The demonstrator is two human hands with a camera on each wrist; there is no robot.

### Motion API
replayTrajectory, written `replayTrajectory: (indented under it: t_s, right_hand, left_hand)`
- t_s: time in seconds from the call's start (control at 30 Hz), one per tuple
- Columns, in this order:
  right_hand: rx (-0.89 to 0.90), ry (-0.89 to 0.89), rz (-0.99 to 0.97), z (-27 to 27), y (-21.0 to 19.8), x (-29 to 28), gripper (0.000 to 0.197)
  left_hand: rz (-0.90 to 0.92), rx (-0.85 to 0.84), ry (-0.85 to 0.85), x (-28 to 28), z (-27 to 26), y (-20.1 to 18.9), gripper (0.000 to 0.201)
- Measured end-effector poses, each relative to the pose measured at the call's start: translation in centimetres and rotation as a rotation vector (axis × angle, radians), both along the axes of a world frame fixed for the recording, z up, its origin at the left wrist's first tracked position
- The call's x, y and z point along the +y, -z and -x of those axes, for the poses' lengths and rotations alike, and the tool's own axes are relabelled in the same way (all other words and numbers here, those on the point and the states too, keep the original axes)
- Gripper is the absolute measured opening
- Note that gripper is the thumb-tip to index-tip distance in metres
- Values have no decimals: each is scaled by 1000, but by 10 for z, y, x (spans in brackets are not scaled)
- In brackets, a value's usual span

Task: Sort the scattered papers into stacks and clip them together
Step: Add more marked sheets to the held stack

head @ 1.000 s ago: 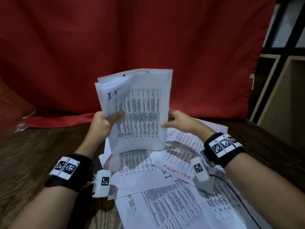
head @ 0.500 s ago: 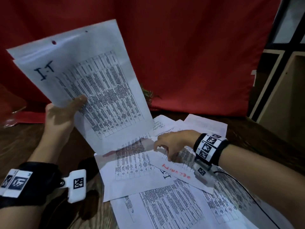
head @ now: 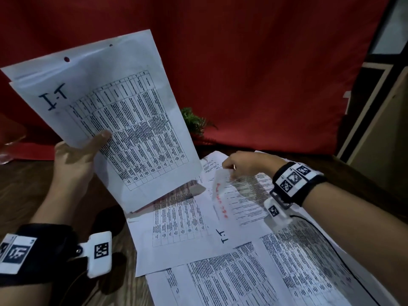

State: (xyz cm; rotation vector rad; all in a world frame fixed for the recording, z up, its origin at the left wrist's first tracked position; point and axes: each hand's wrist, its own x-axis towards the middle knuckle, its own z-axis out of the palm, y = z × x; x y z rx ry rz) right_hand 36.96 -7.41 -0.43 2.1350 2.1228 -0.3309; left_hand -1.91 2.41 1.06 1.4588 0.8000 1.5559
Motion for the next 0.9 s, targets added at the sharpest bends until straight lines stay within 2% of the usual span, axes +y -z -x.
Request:
replayTrajectory:
  t_s: [0.17, 0.37, 0.6, 0.73, 0.87, 0.9]
  right_hand:
    - [3, -62, 67, 15, 17, 25, 20]
    - [139, 9, 170, 24, 29, 44, 34]
    - [179, 39, 212, 29, 32, 48, 33]
    - [127, -29, 175, 30, 9, 33, 12]
    - [278, -87, -12, 24, -41, 5, 5]
    - [353, -81, -83, 22, -55, -2, 10]
  left_hand:
    - [12, 1, 8, 2, -5, 6, 45]
    - [14, 24, 4, 4, -1, 9, 41]
    - [-1, 35, 2, 7, 11, 12, 37]
    - [-2, -1, 3, 8, 16, 13, 39]
    - [9, -94, -56, 11, 12, 12, 32]
    - [25, -130, -64, 11, 8, 11, 34]
